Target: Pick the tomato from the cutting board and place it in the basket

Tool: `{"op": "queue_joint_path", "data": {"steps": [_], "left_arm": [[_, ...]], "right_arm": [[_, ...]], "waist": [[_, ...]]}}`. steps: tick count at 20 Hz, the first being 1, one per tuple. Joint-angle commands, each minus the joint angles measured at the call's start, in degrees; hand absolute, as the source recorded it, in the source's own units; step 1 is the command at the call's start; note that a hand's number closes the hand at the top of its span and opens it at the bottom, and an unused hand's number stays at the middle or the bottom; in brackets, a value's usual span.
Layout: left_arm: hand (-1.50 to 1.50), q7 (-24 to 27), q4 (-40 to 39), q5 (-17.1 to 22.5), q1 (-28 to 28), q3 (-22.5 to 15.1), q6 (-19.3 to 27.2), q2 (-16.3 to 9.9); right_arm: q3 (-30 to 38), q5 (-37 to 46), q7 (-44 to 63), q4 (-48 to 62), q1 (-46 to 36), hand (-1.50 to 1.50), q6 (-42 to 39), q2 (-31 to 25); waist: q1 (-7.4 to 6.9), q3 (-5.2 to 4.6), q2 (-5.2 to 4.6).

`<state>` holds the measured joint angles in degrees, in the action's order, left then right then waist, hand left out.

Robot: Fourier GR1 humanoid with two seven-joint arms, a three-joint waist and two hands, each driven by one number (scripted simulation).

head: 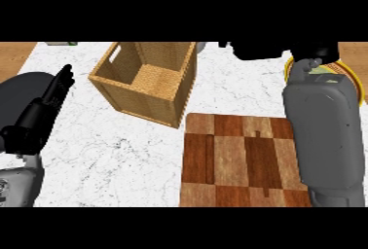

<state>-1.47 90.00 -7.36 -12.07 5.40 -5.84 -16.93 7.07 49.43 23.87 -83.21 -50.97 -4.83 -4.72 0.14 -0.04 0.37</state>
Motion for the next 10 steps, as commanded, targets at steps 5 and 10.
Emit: {"op": "queue_joint_path", "data": {"steps": [5, 10], "left_arm": [[0.0, 2.5, -0.26, -1.32, 2.01, -0.82, 0.45, 1.4], [0.0, 4.08, -3.87, -2.83, -0.59, -1.39, 1.75, 2.67]], "right_arm": [[-0.75, -4.16, 11.87, 3.77, -16.94, 1.5, -6.52, 4.58], [-2.15, -8.03, 18.41, 14.1, -27.58, 1.5, -4.63, 4.68]], "waist": [[-0.89, -0.01, -0.31], [-1.21, -0.04, -0.48]]}}
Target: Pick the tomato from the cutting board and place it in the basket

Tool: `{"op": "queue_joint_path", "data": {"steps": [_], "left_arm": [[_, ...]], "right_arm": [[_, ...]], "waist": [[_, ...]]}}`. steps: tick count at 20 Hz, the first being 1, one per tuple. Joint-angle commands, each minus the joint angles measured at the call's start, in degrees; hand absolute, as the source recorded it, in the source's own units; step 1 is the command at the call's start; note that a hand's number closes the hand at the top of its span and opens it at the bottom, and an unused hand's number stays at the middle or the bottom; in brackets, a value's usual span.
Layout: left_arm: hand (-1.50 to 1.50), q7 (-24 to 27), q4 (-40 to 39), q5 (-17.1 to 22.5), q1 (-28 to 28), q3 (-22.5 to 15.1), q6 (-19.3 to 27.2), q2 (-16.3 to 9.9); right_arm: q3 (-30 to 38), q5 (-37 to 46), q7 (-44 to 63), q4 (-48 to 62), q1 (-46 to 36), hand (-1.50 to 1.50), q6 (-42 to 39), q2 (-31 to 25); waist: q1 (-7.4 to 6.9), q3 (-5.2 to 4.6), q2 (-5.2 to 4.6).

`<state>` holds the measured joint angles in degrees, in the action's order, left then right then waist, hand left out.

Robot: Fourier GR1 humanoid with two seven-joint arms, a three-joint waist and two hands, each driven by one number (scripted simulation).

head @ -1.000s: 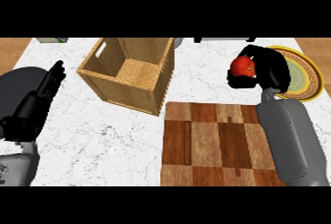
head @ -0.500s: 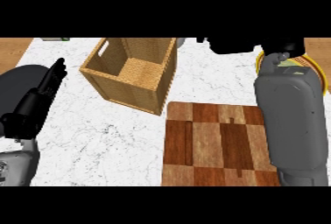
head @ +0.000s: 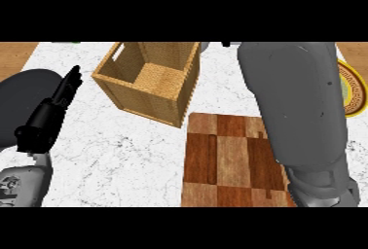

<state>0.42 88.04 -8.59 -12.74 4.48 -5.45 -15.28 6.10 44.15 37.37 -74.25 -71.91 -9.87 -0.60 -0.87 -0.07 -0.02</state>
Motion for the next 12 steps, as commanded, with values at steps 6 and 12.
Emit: {"op": "queue_joint_path", "data": {"steps": [6, 12], "left_arm": [[0.0, 1.01, -2.61, 0.39, -3.31, 0.82, -1.59, -0.88], [0.0, -0.8, 1.37, -0.11, -0.4, 0.21, -1.01, -0.03]], "right_arm": [[-3.9, -6.7, 7.34, 21.84, -16.67, 1.5, 9.22, 0.59], [-3.39, -9.8, 3.61, 32.12, -16.96, 1.5, 5.46, 0.6]], "waist": [[-1.48, -0.08, -0.49], [-1.13, -0.01, -0.34]]}}
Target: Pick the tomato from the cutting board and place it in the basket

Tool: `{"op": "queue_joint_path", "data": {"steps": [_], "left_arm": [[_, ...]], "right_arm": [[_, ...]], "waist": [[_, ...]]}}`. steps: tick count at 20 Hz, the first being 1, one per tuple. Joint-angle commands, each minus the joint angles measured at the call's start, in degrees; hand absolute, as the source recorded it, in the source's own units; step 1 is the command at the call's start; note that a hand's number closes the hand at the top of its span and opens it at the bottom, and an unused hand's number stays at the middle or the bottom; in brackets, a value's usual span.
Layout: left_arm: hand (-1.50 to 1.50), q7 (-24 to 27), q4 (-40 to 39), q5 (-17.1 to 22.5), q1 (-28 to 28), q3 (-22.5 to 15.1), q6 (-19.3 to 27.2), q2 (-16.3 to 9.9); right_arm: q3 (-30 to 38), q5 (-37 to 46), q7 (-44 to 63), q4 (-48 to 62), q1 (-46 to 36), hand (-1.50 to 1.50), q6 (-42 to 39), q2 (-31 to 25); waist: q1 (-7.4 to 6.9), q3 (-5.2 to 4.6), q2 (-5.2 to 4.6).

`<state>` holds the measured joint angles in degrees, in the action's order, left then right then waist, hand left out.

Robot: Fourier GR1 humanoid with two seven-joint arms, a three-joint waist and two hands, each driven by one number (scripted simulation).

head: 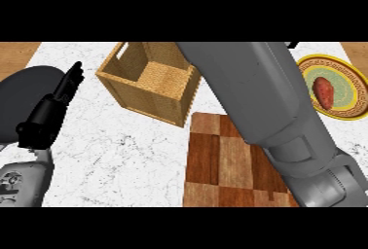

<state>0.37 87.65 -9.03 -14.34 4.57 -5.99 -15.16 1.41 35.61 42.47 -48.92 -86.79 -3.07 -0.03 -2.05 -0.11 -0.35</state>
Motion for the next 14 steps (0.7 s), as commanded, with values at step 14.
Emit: {"op": "queue_joint_path", "data": {"steps": [14], "left_arm": [[0.0, 1.29, -0.13, -0.4, 1.21, 0.86, 0.36, 0.56]], "right_arm": [[-8.89, 4.85, -1.77, 19.47, -4.77, 1.5, -12.02, -0.69]], "waist": [[0.95, 0.04, 0.02]]}}
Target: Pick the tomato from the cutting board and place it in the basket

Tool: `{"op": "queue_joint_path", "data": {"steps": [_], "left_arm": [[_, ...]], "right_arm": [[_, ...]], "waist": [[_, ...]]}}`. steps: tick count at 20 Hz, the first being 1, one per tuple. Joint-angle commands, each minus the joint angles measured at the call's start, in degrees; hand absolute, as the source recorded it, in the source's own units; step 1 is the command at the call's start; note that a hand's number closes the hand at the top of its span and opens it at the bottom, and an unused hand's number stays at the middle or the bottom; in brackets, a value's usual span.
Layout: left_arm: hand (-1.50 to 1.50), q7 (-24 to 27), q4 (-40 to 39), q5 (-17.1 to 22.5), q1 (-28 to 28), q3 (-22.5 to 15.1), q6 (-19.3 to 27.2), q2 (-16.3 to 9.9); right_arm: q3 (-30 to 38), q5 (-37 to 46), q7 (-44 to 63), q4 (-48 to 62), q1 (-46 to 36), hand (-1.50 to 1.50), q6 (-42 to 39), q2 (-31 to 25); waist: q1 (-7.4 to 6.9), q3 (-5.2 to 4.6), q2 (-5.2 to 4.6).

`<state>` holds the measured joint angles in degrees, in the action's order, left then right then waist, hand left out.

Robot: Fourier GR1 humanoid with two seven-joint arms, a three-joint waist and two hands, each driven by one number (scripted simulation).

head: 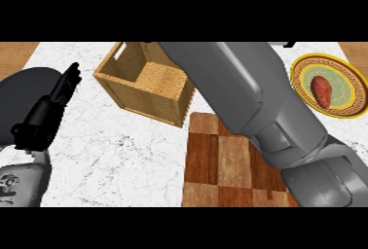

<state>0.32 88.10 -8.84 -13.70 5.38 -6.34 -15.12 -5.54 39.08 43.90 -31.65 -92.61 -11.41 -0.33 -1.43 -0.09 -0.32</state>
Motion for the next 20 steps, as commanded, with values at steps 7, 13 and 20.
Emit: {"op": "queue_joint_path", "data": {"steps": [7, 13, 20], "left_arm": [[0.0, -0.62, -0.36, 1.83, -1.04, 2.08, -2.93, -2.27], [0.0, -0.2, 0.94, 0.12, 0.21, 0.38, -1.16, -0.21], [0.0, 0.73, -0.25, -0.13, 0.61, 0.65, -0.29, 0.57]], "right_arm": [[2.2, -6.42, -3.38, 4.36, -1.06, -1.5, -3.08, 0.32], [5.66, -8.99, -5.53, 1.88, -1.5, -1.5, 10.13, 0.32], [12.2, -9.85, -4.46, -1.29, 1.79, -1.5, 30.33, -2.21]], "waist": [[-0.16, 0.02, 0.05], [-0.52, 0.03, -0.07], [0.48, 0.04, -0.03]]}}
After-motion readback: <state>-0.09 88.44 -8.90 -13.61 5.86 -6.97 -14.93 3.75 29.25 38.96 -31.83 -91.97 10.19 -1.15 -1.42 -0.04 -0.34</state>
